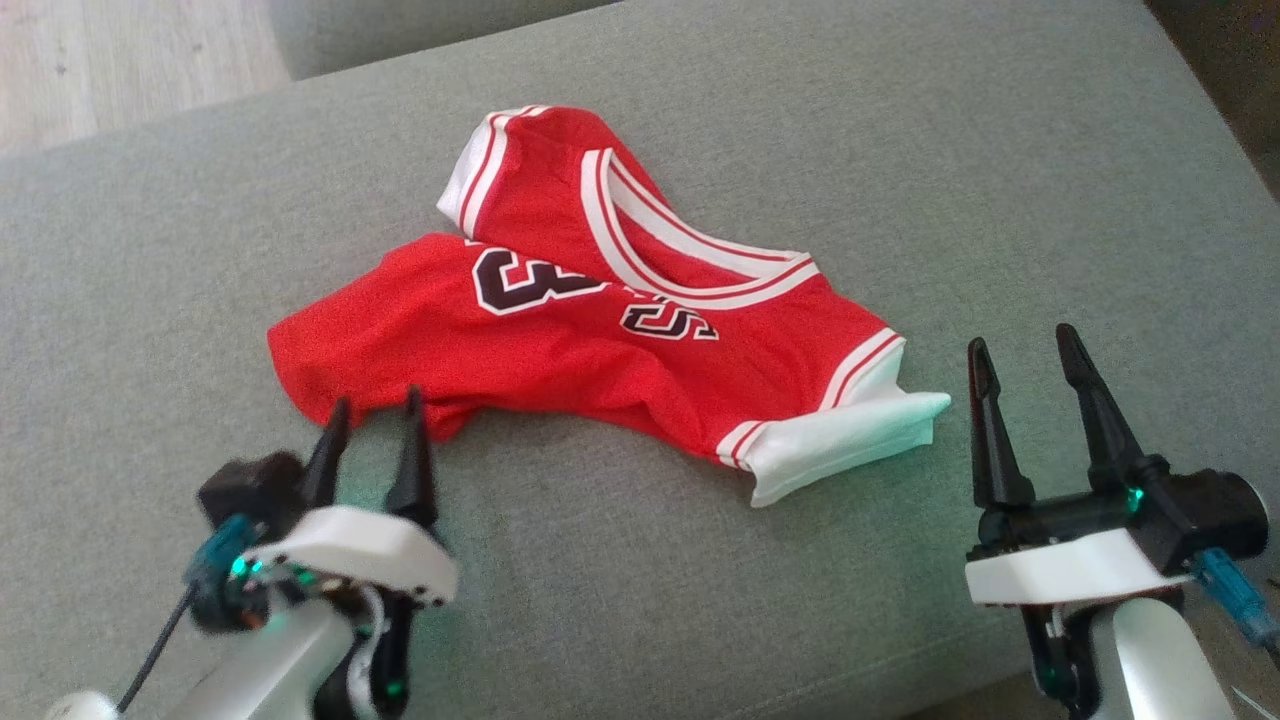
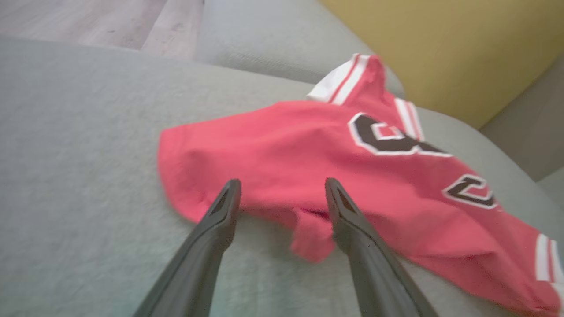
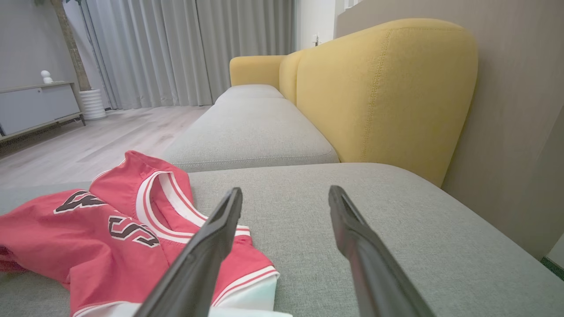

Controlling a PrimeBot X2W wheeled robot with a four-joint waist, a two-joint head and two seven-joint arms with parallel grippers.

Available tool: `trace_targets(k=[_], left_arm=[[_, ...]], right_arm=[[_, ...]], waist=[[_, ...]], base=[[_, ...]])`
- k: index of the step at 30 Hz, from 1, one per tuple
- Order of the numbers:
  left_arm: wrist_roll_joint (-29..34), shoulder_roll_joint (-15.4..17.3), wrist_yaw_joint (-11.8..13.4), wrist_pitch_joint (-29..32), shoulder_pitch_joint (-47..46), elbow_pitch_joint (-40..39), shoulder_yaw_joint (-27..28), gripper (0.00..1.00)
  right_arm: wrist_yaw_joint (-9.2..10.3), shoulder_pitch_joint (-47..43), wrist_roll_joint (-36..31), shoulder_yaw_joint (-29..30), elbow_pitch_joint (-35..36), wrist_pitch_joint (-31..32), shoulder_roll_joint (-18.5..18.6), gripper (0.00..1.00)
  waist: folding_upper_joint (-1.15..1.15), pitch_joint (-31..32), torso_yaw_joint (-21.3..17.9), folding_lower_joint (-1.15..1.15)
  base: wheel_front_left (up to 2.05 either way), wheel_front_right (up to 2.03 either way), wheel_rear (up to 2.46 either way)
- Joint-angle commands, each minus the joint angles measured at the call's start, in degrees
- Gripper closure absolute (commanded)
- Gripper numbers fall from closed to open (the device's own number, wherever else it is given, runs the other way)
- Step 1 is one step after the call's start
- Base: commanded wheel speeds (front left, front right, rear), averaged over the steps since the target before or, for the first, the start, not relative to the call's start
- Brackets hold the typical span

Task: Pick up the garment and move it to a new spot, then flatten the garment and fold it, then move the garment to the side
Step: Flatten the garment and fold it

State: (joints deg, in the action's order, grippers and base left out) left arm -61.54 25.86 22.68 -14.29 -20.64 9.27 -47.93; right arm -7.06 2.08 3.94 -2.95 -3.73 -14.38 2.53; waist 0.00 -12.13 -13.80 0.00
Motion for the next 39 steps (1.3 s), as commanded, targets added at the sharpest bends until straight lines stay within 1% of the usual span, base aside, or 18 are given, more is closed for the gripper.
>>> trace_targets(k=[1,3,5,6,10,16,24,27,30,31,32,33,35,36,37,39], left_arm=[[0.0,1.3,-0.3,-0.7,-0.1,-0.2,4.3,0.0],[0.5,1.0,-0.8,-0.7,1.0,1.4,6.4,0.0],[0.2,0.0,-1.6,-0.7,1.8,2.9,8.4,0.0],[0.2,0.0,-1.6,-0.7,1.8,2.9,8.4,0.0],[0.2,-1.2,-3.5,-0.7,1.6,6.4,10.4,0.0],[-0.4,-2.2,-5.7,-0.6,-0.4,12.2,11.0,0.0],[-1.4,-3.3,-8.6,-0.6,-2.9,17.6,12.8,0.0],[-1.7,-3.9,-9.6,-0.7,-3.2,17.9,14.0,0.0],[-0.6,-4.0,-10.9,-0.7,-3.6,17.4,14.7,0.0],[-0.2,-4.1,-11.3,-0.7,-3.7,17.2,14.9,0.02],[0.3,-4.2,-11.5,-0.7,-3.8,17.0,15.0,0.18],[0.8,-4.3,-11.7,-0.7,-3.8,16.8,15.1,0.44],[1.7,-4.3,-12.1,-0.7,-4.0,16.4,15.1,0.62],[2.1,-4.4,-12.3,-0.7,-4.1,16.1,15.2,0.83],[2.4,-4.4,-12.6,-0.7,-4.2,15.8,15.2,1.0],[3.3,-4.3,-13.0,-0.7,-4.3,15.1,15.2,1.0]], right_arm=[[-0.43,0.9,-0.5,-1.1,2.2,-0.6,0.3,0.0],[-0.43,1.1,-0.7,-1.2,2.1,-0.6,0.3,0.0],[-0.43,1.2,-0.9,-1.2,2.1,-0.6,0.3,0.0],[-0.43,1.2,-0.9,-1.2,2.1,-0.6,0.3,0.0],[-0.43,1.5,-1.2,-1.4,2.0,-0.6,0.3,0.0],[-0.43,1.7,-1.3,-1.8,1.9,-0.6,0.3,0.0],[-0.43,1.8,-1.3,-1.6,1.9,-0.6,0.3,0.0],[-0.43,1.8,-1.4,-1.4,1.9,-0.6,0.3,0.0],[-0.43,1.7,-1.4,-1.3,2.0,-0.6,0.3,0.0],[-0.43,1.7,-1.5,-1.2,2.0,-0.6,0.3,0.0],[-0.43,1.6,-1.5,-1.2,2.0,-0.6,0.3,0.0],[-0.43,1.6,-1.5,-1.2,1.9,-0.6,0.3,0.0],[-0.43,1.6,-1.5,-1.3,1.8,-0.6,0.3,0.0],[-0.43,1.6,-1.5,-1.4,1.8,-0.6,0.3,0.0],[-0.43,1.7,-1.5,-1.4,1.8,-0.6,0.3,0.0],[-0.43,1.6,-1.5,-1.4,1.8,-0.6,0.3,0.0]], waist=[[0.0,-0.5,0.3,0.0],[0.0,-0.7,0.4,0.0],[0.0,-1.0,0.4,0.0],[0.0,-1.0,0.4,0.0],[0.0,-1.5,0.2,0.0],[0.0,-2.0,-0.6,0.0],[0.0,-2.6,-1.5,0.0],[0.0,-2.6,-1.6,0.0],[0.0,-2.7,-1.6,0.0],[0.0,-2.7,-1.6,0.0],[0.0,-2.6,-1.6,0.0],[0.0,-2.6,-1.5,0.0],[0.0,-2.6,-1.5,0.0],[0.0,-2.6,-1.5,0.0],[0.0,-2.6,-1.5,0.0],[0.0,-2.5,-1.4,0.0]], base=[[0.0,0.0,0.0],[0.0,0.0,0.0],[0.0,0.0,0.0],[0.0,0.0,0.0],[0.0,0.0,0.0],[0.0,0.0,0.0],[0.0,0.0,0.0],[0.0,0.0,0.0],[0.0,0.0,0.0],[0.0,0.0,0.0],[0.0,0.0,0.0],[0.0,0.0,0.0],[0.0,0.0,0.0],[0.0,0.0,0.0],[0.0,0.0,0.0],[0.0,0.0,0.0]])
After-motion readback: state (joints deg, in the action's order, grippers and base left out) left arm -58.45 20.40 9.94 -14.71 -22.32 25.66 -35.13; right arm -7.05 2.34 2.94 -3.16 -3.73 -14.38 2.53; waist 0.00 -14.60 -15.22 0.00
